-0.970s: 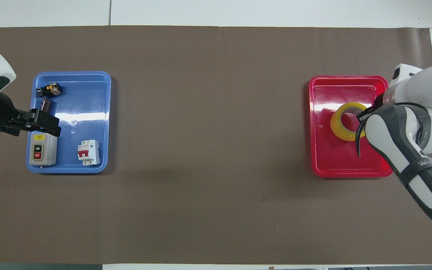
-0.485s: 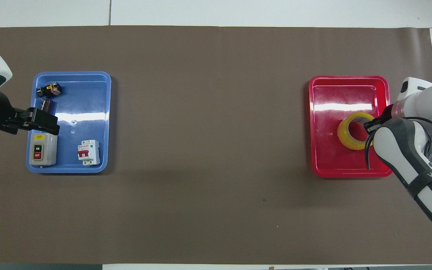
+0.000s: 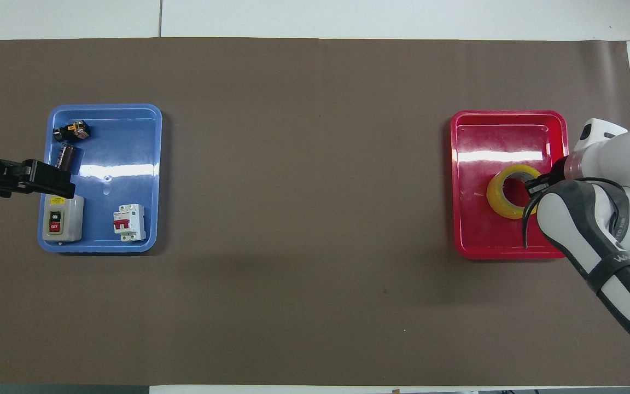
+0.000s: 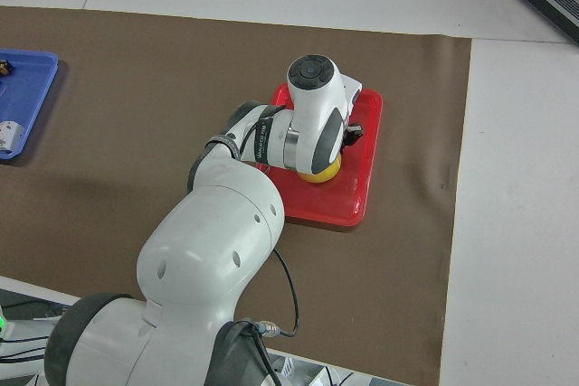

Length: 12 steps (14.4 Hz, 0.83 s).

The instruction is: Place and move tape with both arms

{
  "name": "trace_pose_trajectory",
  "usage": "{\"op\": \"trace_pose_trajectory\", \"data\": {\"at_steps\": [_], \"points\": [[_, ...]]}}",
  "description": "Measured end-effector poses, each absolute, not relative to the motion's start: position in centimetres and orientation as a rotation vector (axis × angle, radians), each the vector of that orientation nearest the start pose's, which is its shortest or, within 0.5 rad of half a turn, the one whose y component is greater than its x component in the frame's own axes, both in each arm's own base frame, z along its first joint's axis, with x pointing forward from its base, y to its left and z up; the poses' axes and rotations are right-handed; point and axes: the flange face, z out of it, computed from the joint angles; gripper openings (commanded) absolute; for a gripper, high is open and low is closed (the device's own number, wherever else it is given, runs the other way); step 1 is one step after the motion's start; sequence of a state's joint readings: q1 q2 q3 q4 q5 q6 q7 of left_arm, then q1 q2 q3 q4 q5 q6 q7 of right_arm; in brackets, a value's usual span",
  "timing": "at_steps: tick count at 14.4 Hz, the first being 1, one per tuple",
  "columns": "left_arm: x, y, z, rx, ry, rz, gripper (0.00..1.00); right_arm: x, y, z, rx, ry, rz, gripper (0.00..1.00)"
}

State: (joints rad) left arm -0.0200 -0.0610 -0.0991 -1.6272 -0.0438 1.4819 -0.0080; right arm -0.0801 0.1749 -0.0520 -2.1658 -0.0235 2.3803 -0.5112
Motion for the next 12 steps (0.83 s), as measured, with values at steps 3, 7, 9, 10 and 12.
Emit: {"op": "trace_pose_trajectory", "data": {"at_steps": [3, 7, 9, 10, 12], "points": [[52.1, -6.9, 62.3, -3.166, 0.179, 0.139, 1.0, 55.6, -7.2, 31.7, -3.121, -0.614, -0.069, 0.99], [52.1, -6.9, 62.3, -3.166, 0.179, 0.139, 1.0, 55.7, -7.2, 32.2, -3.125, -0.606, -0.084, 1.0], [52.1, -6.9, 62.3, -3.166, 0.179, 0.139, 1.0, 56.4, -7.0, 34.4, -3.134, -0.571, -0.109, 1.0], [52.1, -6.9, 62.3, -3.166, 0.179, 0.139, 1.0, 57.0, -6.4, 36.4, -3.143, -0.516, -0.115, 1.0], [52.1, -6.9, 62.3, -3.166, 0.179, 0.139, 1.0, 58.1, -4.5, 41.7, -3.163, -0.323, -0.114, 1.0]]}}
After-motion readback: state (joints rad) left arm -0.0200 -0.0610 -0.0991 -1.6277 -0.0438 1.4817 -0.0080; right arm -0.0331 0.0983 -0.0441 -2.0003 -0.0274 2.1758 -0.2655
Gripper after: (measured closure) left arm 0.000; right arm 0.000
